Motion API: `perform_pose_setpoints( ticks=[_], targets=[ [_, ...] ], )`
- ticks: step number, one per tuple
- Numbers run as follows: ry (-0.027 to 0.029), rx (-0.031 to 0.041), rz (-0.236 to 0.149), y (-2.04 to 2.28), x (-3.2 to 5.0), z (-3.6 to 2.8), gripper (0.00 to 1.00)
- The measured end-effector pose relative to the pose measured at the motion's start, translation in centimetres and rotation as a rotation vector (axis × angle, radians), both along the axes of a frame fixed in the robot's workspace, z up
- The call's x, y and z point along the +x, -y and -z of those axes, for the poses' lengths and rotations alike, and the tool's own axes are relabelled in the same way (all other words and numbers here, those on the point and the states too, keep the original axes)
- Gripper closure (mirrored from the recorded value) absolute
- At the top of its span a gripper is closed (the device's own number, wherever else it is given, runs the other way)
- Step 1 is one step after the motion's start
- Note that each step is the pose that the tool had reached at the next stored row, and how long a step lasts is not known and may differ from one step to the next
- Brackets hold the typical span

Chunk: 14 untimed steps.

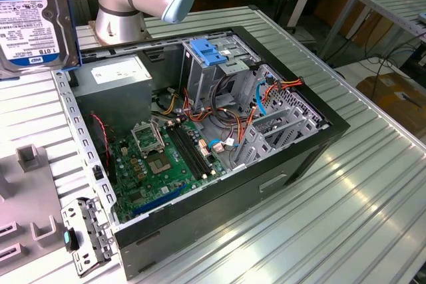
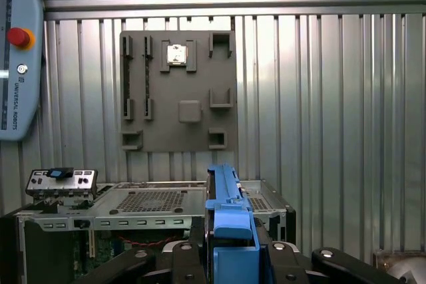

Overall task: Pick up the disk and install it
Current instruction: 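Pick up the disk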

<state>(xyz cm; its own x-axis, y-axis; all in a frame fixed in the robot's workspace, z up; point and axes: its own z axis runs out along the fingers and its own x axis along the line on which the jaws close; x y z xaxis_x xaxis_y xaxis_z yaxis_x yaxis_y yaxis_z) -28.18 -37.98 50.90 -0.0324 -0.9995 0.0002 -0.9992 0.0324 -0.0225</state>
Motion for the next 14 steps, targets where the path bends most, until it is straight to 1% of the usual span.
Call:
perform_pose_setpoints(
  ticks=[13, 14],
  targets=[
    [0.0, 0.0, 0.0, 0.0, 0.21, 0.0, 0.63],
    [0.0, 0.0, 0.0, 0.13, 0.21, 0.0, 0.63]
  ],
)
